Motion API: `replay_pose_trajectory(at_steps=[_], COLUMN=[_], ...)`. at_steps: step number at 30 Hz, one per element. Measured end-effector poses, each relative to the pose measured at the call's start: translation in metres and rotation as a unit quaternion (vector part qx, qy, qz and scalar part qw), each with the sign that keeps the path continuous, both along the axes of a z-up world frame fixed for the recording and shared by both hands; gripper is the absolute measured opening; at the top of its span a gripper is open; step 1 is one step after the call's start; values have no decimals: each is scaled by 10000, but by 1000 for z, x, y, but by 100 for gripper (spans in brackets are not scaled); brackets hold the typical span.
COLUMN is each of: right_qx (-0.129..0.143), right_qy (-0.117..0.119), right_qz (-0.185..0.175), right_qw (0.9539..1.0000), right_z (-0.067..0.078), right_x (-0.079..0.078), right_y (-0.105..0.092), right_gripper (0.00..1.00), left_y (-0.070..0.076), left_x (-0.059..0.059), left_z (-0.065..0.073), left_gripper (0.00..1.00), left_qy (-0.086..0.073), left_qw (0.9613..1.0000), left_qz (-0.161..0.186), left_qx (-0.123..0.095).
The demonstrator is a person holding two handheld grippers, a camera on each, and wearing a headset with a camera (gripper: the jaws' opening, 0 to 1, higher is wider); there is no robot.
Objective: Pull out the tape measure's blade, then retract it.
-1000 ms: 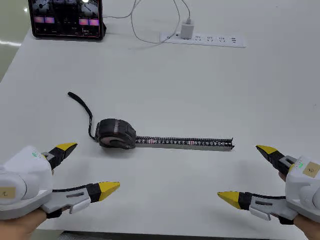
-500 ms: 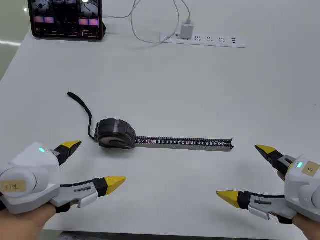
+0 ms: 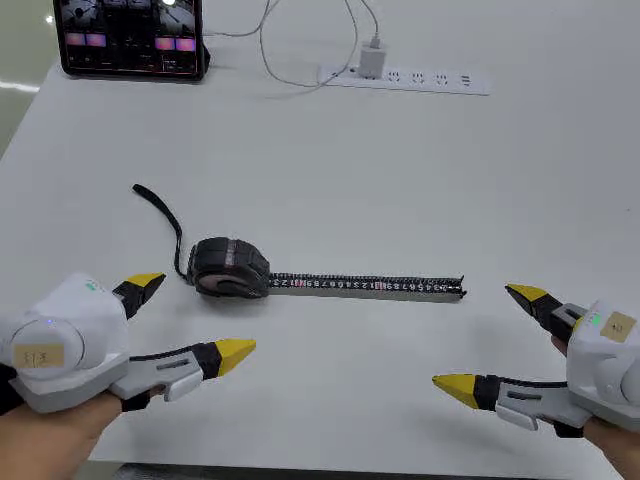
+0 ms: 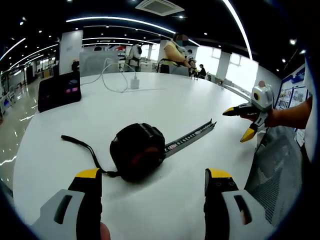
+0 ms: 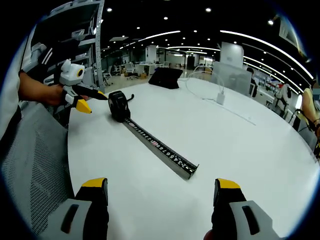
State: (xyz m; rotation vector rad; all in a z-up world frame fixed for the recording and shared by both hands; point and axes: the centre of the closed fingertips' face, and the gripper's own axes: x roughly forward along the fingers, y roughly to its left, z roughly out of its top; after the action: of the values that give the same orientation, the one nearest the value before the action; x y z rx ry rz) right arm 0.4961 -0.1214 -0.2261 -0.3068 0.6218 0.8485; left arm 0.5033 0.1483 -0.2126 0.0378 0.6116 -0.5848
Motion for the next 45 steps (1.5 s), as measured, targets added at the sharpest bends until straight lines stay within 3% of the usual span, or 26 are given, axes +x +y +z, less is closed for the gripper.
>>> replay_pose_trajectory(at_steps=[20, 32, 45], right_qx=[-93, -113, -217], right_qy=[35, 17, 74], right_qz=[142, 100, 255], right_qw=[9999, 9999, 9994], right_z=[-1, -1, -3], right_x=[6, 6, 6], right_y=[-2, -5, -4], right_gripper=[83, 82, 79], left_y=[-9, -16, -18], left_x=[19, 18, 21], left_z=[-10, -9, -7], left_gripper=[81, 79, 81], left_qy=[136, 159, 150], left_qw=[9995, 9992, 9981], left_qz=[208, 209, 461], left_qx=[-210, -300, -383])
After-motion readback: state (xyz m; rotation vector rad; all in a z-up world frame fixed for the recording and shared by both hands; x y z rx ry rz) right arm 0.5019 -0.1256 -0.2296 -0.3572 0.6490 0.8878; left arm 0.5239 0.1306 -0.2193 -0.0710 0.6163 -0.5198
